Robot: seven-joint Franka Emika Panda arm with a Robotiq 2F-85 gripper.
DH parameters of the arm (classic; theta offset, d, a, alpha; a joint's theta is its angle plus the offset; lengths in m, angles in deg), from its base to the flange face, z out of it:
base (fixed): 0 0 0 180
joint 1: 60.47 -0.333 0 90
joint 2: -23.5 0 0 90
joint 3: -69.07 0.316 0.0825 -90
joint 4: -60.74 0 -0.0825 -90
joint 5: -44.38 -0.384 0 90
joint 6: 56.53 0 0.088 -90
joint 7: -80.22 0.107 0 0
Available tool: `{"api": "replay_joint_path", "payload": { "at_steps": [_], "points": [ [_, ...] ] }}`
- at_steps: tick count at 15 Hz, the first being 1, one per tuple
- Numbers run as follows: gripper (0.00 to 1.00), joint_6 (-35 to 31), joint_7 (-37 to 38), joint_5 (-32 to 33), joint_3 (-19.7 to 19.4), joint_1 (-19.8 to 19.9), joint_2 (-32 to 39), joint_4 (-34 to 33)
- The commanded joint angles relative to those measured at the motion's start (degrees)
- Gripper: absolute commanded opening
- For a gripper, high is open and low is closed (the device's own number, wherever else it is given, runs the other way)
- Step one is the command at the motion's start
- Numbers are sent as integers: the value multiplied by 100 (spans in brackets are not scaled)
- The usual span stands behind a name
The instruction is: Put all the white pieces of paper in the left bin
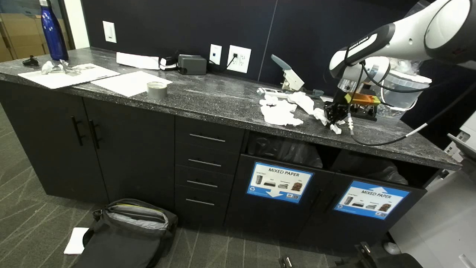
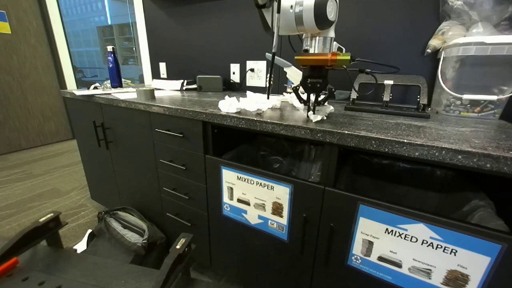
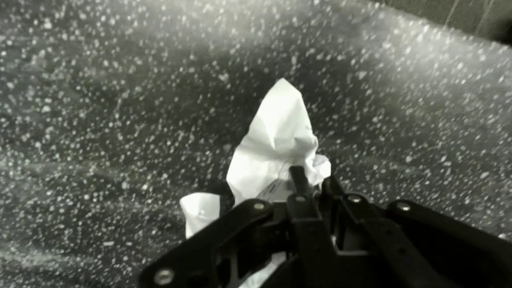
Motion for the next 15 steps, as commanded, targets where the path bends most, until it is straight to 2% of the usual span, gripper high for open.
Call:
{"api": "replay_joint_path", "payload": {
  "at_steps": [1, 8, 14, 15],
  "points": [
    [12, 44, -336, -147, 217, 100, -996, 1366],
    [12, -86, -564, -228, 205, -4, -2443, 3373],
    [11, 396, -1156, -517, 124, -87, -3836, 5261],
    [11, 314, -1152, -495, 63, -133, -4024, 5590]
  ]
}}
